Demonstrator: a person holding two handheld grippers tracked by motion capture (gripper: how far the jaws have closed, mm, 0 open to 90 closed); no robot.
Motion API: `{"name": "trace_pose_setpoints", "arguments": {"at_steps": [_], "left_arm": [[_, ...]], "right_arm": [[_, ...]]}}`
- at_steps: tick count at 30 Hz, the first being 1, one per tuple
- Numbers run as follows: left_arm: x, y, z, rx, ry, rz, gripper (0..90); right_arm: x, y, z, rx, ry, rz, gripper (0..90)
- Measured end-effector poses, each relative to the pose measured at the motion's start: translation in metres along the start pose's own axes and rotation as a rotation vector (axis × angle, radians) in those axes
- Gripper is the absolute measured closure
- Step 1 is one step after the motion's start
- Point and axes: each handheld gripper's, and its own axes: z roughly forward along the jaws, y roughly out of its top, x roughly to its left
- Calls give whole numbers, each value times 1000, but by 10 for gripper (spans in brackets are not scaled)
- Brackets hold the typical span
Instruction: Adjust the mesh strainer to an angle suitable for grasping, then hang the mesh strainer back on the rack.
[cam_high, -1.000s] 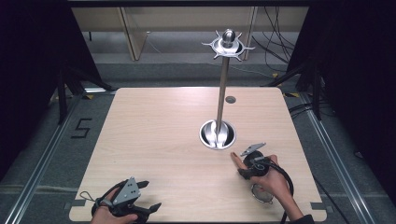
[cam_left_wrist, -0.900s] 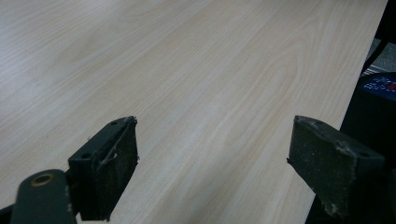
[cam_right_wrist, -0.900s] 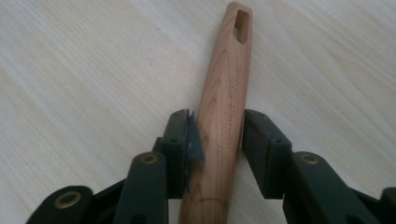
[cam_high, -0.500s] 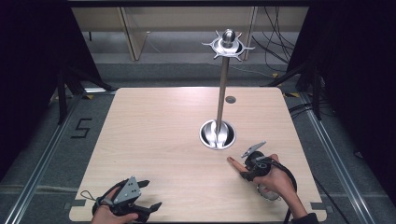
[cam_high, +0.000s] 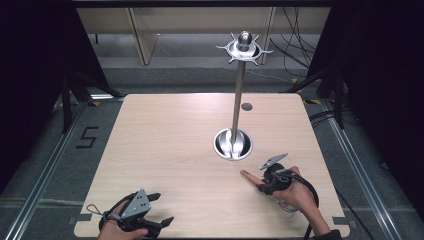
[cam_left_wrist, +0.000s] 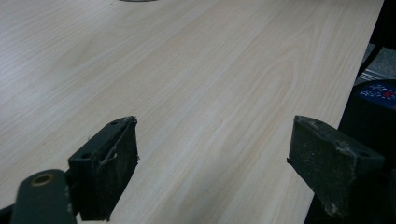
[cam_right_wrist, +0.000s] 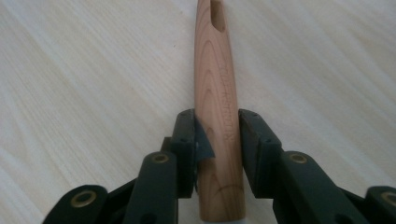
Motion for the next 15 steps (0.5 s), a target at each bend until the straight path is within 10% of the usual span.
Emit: {"name": "trace_pose_setpoints", "arguments": {"at_steps": [15], "left_arm": [[4, 0, -1, 15, 19, 30, 153]], "right_arm": [[-1, -1, -18, -120, 10, 6, 708]]}}
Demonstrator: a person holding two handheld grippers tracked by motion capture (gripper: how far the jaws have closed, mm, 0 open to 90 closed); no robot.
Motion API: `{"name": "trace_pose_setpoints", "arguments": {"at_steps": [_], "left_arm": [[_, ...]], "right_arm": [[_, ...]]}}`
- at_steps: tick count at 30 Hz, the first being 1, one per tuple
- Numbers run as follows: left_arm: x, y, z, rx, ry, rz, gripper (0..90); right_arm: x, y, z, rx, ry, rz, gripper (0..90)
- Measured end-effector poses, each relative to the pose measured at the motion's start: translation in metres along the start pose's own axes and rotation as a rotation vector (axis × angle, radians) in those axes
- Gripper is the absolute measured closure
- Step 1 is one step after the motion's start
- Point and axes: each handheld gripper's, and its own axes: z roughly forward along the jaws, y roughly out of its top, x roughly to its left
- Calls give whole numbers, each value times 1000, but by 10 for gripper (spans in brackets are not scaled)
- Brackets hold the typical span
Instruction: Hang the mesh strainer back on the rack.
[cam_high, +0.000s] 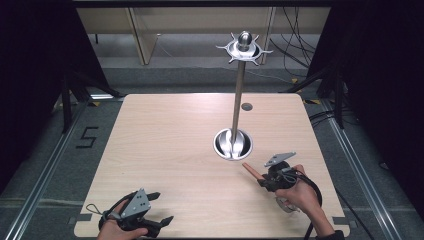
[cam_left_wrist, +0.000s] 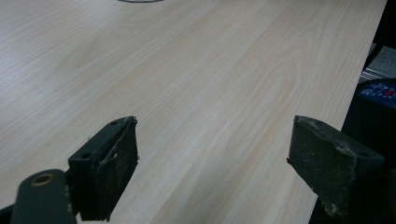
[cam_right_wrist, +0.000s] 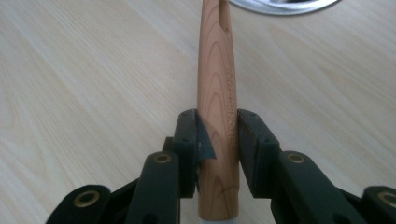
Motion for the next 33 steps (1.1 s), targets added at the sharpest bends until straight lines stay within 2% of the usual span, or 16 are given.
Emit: {"name": "trace_pose_setpoints", "arguments": {"at_steps": [2, 4, 5, 6, 9, 12, 14, 17, 21, 25, 26, 27, 28, 30, 32, 33], "left_arm": [[-1, 0, -1, 0, -6, -5, 152], [-1, 0, -1, -1, 7, 6, 153], [-3, 0, 1, -26, -1, -17, 152], [-1, 0, -1, 5, -5, 0, 152], [-1, 0, 1, -16, -4, -6, 152], [-1, 0, 0, -17, -7, -6, 152], [-2, 0, 1, -24, -6, -13, 152], [-1, 0, 0, -7, 1, 9, 152], [-1, 0, 1, -17, -5, -5, 152], [0, 0, 0, -7, -1, 9, 152], [0, 0, 0, -7, 0, 10, 153], [0, 0, 0, -6, 1, 10, 153], [0, 0, 0, -6, 0, 10, 153], [0, 0, 0, -7, 0, 11, 152], [-1, 0, 0, -8, 1, 6, 153], [-1, 0, 0, -8, 1, 6, 153]], "right_arm": [[-1, 1, -4, -23, -6, -10, 708], [0, 1, -9, -42, 21, 20, 708], [-1, 0, -10, -67, 22, 14, 708], [-3, 0, -12, -104, 35, 20, 708], [-5, 0, -16, -111, 40, 27, 708], [-7, -1, -19, -184, 59, 55, 709], [-9, 0, -25, -174, 90, 46, 709], [-10, 0, -27, -198, 90, 34, 709], [-8, 1, -32, -229, 114, 62, 709], [-10, 0, -34, -282, 139, 72, 709], [-13, 1, -36, -292, 150, 51, 710], [-10, 0, -37, -300, 166, 76, 710], [-12, 2, -38, -335, 168, 49, 711], [-10, 2, -41, -331, 179, 70, 711], [-12, 4, -43, -393, 195, 54, 711], [-12, 4, -43, -393, 195, 54, 711]]}}
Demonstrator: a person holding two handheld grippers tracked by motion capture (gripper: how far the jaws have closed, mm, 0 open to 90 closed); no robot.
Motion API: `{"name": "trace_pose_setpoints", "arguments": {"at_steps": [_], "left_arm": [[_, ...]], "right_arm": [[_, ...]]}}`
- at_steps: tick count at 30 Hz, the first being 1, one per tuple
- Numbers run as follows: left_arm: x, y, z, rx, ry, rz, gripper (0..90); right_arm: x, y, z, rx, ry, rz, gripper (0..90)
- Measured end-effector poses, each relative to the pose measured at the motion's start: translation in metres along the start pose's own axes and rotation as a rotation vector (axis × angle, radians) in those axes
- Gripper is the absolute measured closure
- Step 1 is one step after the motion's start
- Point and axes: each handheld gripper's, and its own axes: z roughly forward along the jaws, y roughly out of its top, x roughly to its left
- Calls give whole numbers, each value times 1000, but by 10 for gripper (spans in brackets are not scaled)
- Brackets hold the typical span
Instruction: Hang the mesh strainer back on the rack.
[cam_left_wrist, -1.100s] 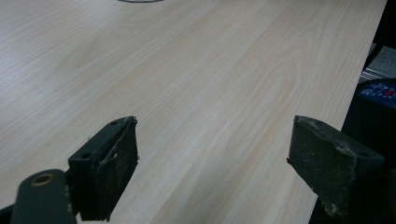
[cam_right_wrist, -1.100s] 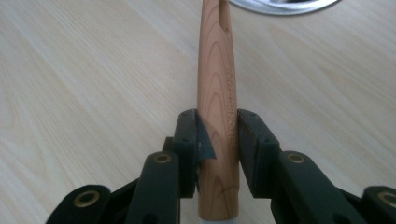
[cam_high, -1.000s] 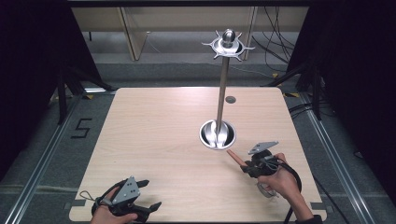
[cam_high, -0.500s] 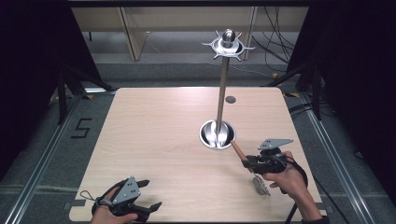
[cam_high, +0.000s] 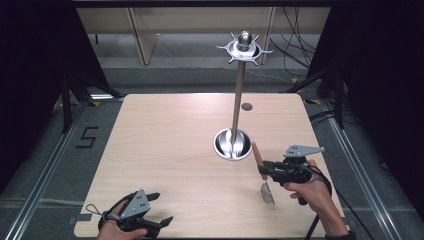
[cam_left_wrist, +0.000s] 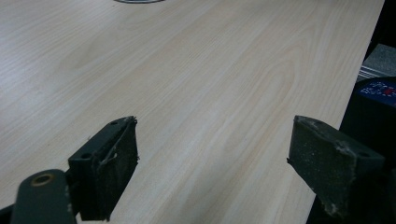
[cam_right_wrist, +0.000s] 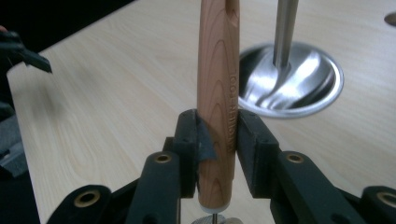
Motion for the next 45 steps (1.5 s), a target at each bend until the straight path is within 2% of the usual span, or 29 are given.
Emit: {"name": "trace_pose_setpoints", "arguments": {"at_steps": [1, 2, 3, 4, 5, 7, 8, 10, 11, 12, 13, 16, 17, 18, 20, 21, 22, 23, 25, 27, 28, 29, 32, 35, 38, 39, 41, 42, 45], "left_arm": [[0, 0, 0, 1, -1, -1, 153], [0, 0, 0, 0, 0, -1, 152], [0, 0, 0, 0, 0, 0, 152], [0, 0, 0, -1, 0, -1, 152], [0, 0, 0, 0, 0, -1, 152], [0, 0, -1, 10, 2, 1, 153], [0, 0, -1, 10, 3, 2, 153], [0, 0, -1, 9, 2, 0, 153], [0, 0, -2, 17, -1, 3, 152], [-1, 0, 0, -1, -8, -19, 153], [-2, 0, 0, -3, -9, -25, 152], [-1, 0, -1, 7, -8, -12, 153], [-1, 0, -1, 8, -4, -10, 152], [0, 0, -1, 8, -5, -10, 153], [-1, 0, -1, 7, -5, -14, 152], [-1, 0, -1, 6, -6, -14, 152], [-1, 0, -1, 10, -2, -9, 152], [-1, 0, -1, 7, -4, -11, 152], [-1, 0, 0, 0, -5, -12, 152], [-1, 0, 0, 0, -5, -14, 152], [-1, 0, 0, 0, -5, -15, 152], [-1, 0, 0, 1, -5, -13, 152], [-1, 0, 0, 2, -4, -12, 152], [-1, 0, 1, -4, -7, -17, 153], [0, 0, 1, 0, -4, -14, 153], [-1, 0, 1, -6, -10, -25, 152], [-1, 0, 1, 7, -14, -21, 152], [-1, 0, 1, 3, -12, -25, 152], [-1, 0, 1, 4, -13, -22, 152]], "right_arm": [[2, 1, 0, -14, 20, 29, 711], [3, 1, -1, -12, 20, 29, 711], [3, 2, -1, -47, 37, 26, 711], [2, 4, -1, -62, 38, 2, 712], [5, 5, -3, -47, 33, 31, 711], [4, 6, -3, -59, 35, 16, 711], [3, 7, -3, -70, 23, -2, 711], [5, 8, -6, -71, 16, 21, 711], [5, 10, -6, -88, 16, 24, 711], [3, 11, -7, -95, 5, -6, 711], [4, 13, -9, -82, -3, 6, 711], [5, 17, -11, -108, -11, 9, 711], [5, 19, -13, -110, -26, -12, 711], [5, 21, -13, -123, -17, -5, 711], [5, 26, -15, -142, -29, -33, 711], [5, 26, -15, -142, -29, -33, 711], [8, 27, -17, -134, -32, -7, 711], [5, 28, -17, -146, -32, -36, 711], [7, 30, -19, -150, -37, -14, 711], [7, 33, -22, -150, -51, -14, 711], [4, 35, -21, -174, -52, -45, 711], [6, 36, -23, -169, -44, -15, 711], [4, 42, -25, -188, -70, -32, 711], [4, 49, -27, -219, -63, -36, 711], [4, 56, -31, -233, -81, -36, 711], [3, 61, -32, -259, -72, -29, 711], [1, 64, -33, -272, -90, -48, 711], [1, 67, -34, -270, -77, -38, 711], [2, 75, -36, -294, -89, -41, 711]]}}
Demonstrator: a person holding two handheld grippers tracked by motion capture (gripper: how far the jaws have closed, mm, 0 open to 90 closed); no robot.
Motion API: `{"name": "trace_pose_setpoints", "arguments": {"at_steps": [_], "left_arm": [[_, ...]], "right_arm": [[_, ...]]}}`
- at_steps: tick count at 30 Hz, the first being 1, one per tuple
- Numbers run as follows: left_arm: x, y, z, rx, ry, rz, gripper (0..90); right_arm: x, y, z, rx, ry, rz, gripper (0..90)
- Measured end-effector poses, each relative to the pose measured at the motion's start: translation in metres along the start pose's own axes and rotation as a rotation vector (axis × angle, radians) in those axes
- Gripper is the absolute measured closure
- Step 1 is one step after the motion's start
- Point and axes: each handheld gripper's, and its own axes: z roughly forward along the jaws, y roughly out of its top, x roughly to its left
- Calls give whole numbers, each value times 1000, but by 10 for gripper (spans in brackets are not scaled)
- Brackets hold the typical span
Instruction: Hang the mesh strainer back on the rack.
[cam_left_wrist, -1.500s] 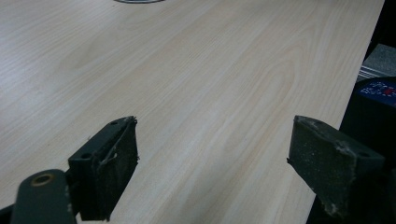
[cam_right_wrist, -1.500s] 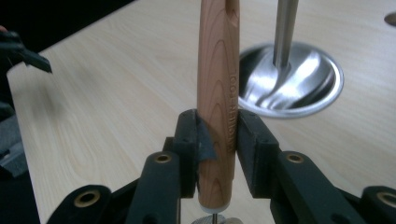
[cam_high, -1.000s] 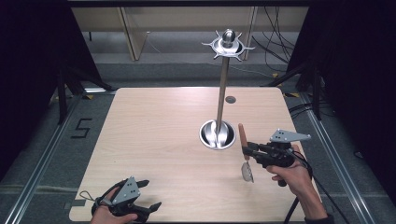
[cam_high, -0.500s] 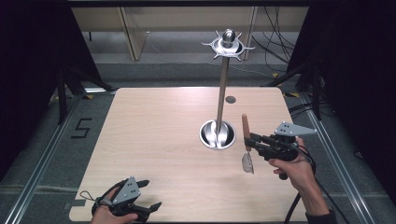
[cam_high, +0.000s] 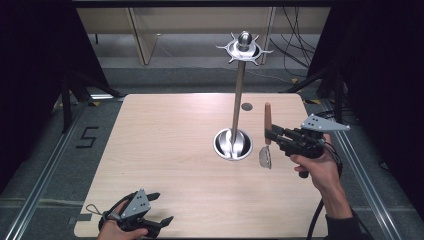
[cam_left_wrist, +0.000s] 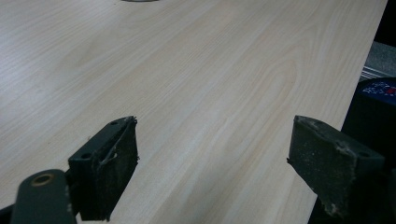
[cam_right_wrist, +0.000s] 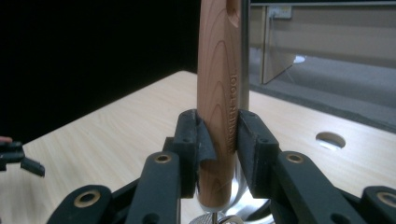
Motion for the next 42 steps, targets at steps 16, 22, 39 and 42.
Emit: {"name": "trace_pose_setpoints", "arguments": {"at_steps": [16, 22, 39, 42], "left_arm": [[0, 0, 0, 5, -2, -1, 152], [0, 0, 0, 4, -2, -1, 153], [0, 0, 0, 7, -4, 5, 152], [0, 0, 0, 5, -3, 4, 152]], "right_arm": [[10, 44, 2, -78, -56, -63, 711], [12, 57, 3, -97, -83, -79, 711], [20, 83, 11, -122, -178, -95, 711], [21, 86, 13, -124, -187, -112, 711]]}}
